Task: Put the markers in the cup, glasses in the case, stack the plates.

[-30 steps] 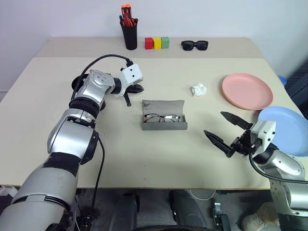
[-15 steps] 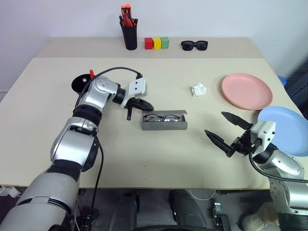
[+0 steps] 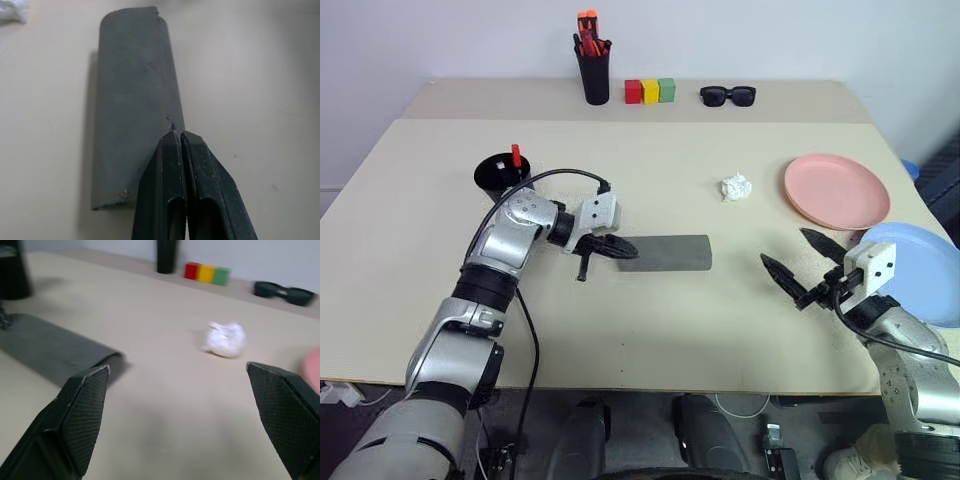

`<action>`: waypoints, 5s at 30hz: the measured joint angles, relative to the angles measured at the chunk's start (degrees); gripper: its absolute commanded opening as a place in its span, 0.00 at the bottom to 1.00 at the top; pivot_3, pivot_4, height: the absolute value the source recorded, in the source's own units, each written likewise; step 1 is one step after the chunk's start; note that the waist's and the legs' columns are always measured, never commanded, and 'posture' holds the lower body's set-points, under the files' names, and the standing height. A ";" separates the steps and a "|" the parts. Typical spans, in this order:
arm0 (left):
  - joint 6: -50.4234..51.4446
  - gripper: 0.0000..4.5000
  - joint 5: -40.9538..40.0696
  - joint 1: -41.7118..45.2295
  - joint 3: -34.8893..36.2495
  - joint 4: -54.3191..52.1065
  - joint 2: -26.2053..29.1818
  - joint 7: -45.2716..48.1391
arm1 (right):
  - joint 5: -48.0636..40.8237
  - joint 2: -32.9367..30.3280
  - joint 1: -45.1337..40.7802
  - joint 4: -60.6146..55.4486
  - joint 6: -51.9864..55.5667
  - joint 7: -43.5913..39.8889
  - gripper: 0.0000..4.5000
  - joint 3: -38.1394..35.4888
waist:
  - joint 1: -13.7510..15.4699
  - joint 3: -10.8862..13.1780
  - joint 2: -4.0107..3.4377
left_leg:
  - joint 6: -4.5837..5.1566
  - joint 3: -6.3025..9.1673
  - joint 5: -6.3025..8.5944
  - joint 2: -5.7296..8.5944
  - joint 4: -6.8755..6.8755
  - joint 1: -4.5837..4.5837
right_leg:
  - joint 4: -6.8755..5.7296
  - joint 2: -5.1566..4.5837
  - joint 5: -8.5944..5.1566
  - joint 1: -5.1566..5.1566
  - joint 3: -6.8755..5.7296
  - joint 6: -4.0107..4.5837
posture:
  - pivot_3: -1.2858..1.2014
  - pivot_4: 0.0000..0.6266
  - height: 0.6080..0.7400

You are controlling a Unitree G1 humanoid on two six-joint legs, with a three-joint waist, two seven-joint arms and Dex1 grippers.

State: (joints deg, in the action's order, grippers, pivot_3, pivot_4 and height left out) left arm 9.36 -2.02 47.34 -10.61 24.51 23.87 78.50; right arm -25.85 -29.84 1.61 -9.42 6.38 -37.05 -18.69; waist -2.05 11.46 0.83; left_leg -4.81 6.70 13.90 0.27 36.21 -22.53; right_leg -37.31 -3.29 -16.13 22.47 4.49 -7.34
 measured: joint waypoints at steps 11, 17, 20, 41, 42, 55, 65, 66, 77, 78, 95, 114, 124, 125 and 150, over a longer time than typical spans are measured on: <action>22.66 0.30 -14.35 1.68 2.93 -20.39 -9.84 -13.85 | 4.56 -7.32 -3.95 2.82 15.57 16.38 1.00 -7.40 | -0.09 -0.06 -0.08 | 0.00 -0.05 0.00 0.02 -0.04 0.13 | 0.03 -0.02 0.00 -0.11 0.02 0.00 | 0.52 0.24 1.00; 16.90 0.97 -11.29 -0.07 -5.22 -12.86 -13.61 -13.91 | 4.81 -9.67 -1.71 3.79 22.77 14.58 1.00 -7.36 | -0.44 -0.06 -0.08 | 0.01 -0.06 0.00 0.02 -0.08 0.11 | 0.04 0.00 0.00 -0.05 0.06 0.01 | 0.52 0.24 1.00; 13.48 0.99 -9.95 0.02 -7.13 -11.07 -14.06 -13.86 | 4.78 -9.68 0.30 2.91 24.66 13.78 1.00 -7.36 | -0.37 -0.06 -0.09 | 0.01 -0.07 0.00 0.02 -0.07 0.12 | 0.05 0.00 0.00 -0.07 0.07 0.00 | 0.52 0.24 1.00; 6.56 1.00 -5.99 -0.10 -10.70 -8.06 -12.82 -13.21 | 6.73 -7.16 1.74 6.44 23.87 16.03 0.12 -7.41 | -0.31 -0.06 -0.09 | 0.01 -0.08 0.00 0.02 -0.07 0.11 | 0.09 0.00 -0.01 -0.10 0.08 0.00 | 0.52 0.24 1.00; 6.59 1.00 -5.99 -0.10 -10.69 -8.06 -12.74 -13.23 | 7.09 -7.11 1.50 6.47 23.24 16.37 0.01 -7.37 | -0.31 -0.06 -0.09 | 0.01 -0.08 0.00 0.02 -0.07 0.11 | 0.09 0.00 -0.01 -0.10 0.08 0.00 | 0.52 0.24 1.00; 6.84 1.00 -6.04 -0.72 -10.59 -8.58 -13.10 -15.32 | 19.44 -7.26 -8.31 14.45 11.08 27.11 0.01 -5.43 | -0.76 -0.09 -0.14 | 0.01 -0.14 0.00 0.02 -0.09 0.14 | 0.09 0.00 0.00 -0.06 0.13 0.00 | 0.52 0.24 1.00; 8.23 1.00 -6.07 -2.29 -10.30 -10.51 -12.23 -17.55 | 25.59 -7.88 -30.70 36.37 -2.25 19.66 0.01 8.33 | -0.44 -0.08 -0.17 | 0.01 -0.12 0.00 0.02 -0.13 0.10 | 0.10 0.01 0.00 -0.03 0.11 0.00 | 0.52 0.24 1.00; 8.64 1.00 -6.06 -2.41 -10.21 -11.01 -11.84 -17.86 | 26.16 -7.80 -33.05 39.63 -3.84 18.68 0.01 9.70 | -0.48 -0.08 -0.17 | 0.01 -0.13 0.00 0.02 -0.12 0.10 | 0.11 0.00 0.00 -0.04 0.11 0.00 | 0.52 0.24 1.00; 12.33 1.00 -6.11 -5.06 -9.82 -16.86 -9.72 -21.56 | 30.86 -6.79 -46.99 66.62 -15.61 14.56 0.33 16.93 | -0.60 -0.07 -0.18 | 0.00 -0.13 -0.01 0.03 -0.16 0.09 | 0.11 -0.02 0.00 -0.01 0.11 0.01 | 0.52 0.24 1.00; 12.72 1.00 -6.13 -5.23 -9.75 -17.36 -9.45 -21.73 | 30.96 -6.76 -47.45 67.38 -16.22 14.30 0.43 17.02 | -0.64 -0.07 -0.18 | 0.00 -0.13 -0.01 0.03 -0.15 0.10 | 0.10 -0.02 0.00 -0.01 0.11 0.01 | 0.52 0.24 1.00; 18.61 1.00 -6.86 -8.68 -5.30 -20.68 -8.25 -29.75 | 18.86 1.80 -44.62 53.95 -14.73 -7.02 0.87 14.66 | -1.74 -0.06 -0.19 | 0.00 -0.08 -0.01 0.04 -0.09 0.11 | 0.04 -0.05 0.01 -0.04 0.08 -0.01 | 0.52 0.24 1.00; 26.76 1.00 -9.52 -13.87 -1.99 -31.92 -5.21 -35.07 | 27.17 7.43 -53.81 72.29 -22.36 5.40 0.87 18.27 | -1.94 -0.06 -0.20 | -0.01 -0.10 -0.01 0.03 -0.13 0.12 | 0.01 -0.05 0.02 0.02 0.10 0.01 | 0.52 0.24 1.00; 28.00 1.00 -9.96 -15.13 -1.95 -33.72 -3.98 -36.78 | 31.65 8.48 -57.28 79.69 -23.28 15.16 0.36 19.38 | -1.99 -0.06 -0.20 | -0.01 -0.11 -0.01 0.03 -0.15 0.12 | 0.00 -0.04 0.02 0.04 0.10 0.01 | 0.52 0.24 1.00; 28.06 1.00 -9.98 -15.13 -1.95 -33.72 -3.89 -36.86 | 31.86 8.48 -57.28 79.81 -23.28 15.28 0.24 19.40 | -1.99 -0.06 -0.20 | -0.01 -0.11 -0.01 0.03 -0.14 0.12 | 0.00 -0.04 0.02 0.03 0.10 0.01 | 0.52 0.24 1.00; 27.20 1.00 -9.96 -13.20 -2.19 -31.12 -6.52 -36.63 | 27.01 -2.28 -57.39 73.57 -29.54 20.76 0.01 10.72 | -1.94 -0.06 -0.21 | -0.01 -0.12 -0.01 0.04 -0.16 0.10 | 0.04 -0.05 0.02 0.02 0.10 0.01 | 0.52 0.24 1.00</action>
State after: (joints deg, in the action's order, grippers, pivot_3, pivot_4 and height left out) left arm 36.56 -11.98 34.14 -12.80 -6.61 17.35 41.87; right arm 1.16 -32.11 -55.78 64.15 -23.16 -16.29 -7.97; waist -3.99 11.41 0.62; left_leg -4.82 6.58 13.89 0.31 36.05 -22.42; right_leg -37.28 -3.34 -16.11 22.49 4.59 -7.33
